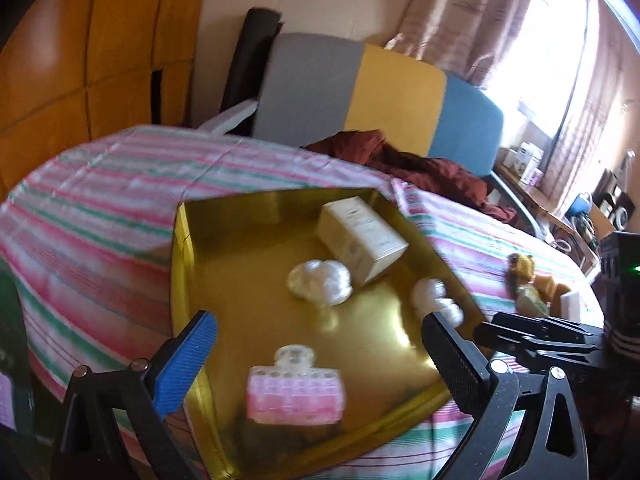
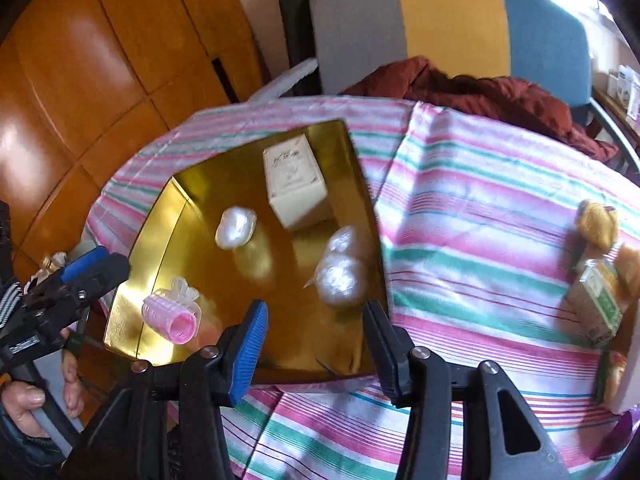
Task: Organize objects
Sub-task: 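Move both grippers over to the pile of snacks and sponge, then grasp the white sponge with the left gripper while the right grasps a purple packet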
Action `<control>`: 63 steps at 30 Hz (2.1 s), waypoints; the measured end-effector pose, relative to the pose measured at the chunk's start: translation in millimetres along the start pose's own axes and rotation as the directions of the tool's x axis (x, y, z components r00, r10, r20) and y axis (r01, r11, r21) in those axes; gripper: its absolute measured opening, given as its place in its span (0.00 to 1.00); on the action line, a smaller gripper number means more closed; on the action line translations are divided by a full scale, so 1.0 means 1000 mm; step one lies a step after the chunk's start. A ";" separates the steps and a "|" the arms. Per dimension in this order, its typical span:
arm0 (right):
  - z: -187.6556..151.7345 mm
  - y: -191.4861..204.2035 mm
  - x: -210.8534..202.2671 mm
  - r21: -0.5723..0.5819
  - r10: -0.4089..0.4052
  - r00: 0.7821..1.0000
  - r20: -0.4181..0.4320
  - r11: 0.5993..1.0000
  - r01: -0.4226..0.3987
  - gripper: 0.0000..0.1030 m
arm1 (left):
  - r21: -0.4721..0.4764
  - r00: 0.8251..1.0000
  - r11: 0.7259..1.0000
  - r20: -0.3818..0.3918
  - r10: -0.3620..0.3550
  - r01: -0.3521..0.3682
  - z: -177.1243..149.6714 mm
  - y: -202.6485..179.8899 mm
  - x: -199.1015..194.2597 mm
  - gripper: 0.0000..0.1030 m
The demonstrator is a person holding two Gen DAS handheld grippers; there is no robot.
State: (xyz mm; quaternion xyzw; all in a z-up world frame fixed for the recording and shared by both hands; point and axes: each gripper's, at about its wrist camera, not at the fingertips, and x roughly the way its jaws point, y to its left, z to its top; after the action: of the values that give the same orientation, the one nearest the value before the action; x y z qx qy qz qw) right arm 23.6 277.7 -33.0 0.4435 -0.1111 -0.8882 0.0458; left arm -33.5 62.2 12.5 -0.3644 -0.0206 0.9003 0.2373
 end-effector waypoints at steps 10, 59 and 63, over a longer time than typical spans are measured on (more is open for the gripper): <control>-0.019 -0.069 -0.050 0.133 -0.145 0.988 0.050 0.982 0.137 0.49 | 0.095 0.985 0.983 -0.078 -0.152 0.159 0.003 -0.066 0.002 1.00; -0.115 -0.267 -0.189 0.639 -0.474 0.875 0.094 0.703 0.312 0.48 | 0.023 0.748 0.890 -0.552 -0.368 0.455 -0.030 -0.379 0.156 1.00; -0.115 -0.267 -0.189 0.639 -0.472 0.877 0.094 0.704 0.310 0.48 | 0.068 0.761 0.886 -0.544 -0.353 0.459 -0.034 -0.386 0.161 0.82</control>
State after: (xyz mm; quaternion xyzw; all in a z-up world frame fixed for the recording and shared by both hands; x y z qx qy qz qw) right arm 233.7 552.9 -16.8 0.3317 -0.2965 -0.8424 -0.3040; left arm 48.2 471.2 -34.8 -0.5536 0.0543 0.6929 0.4588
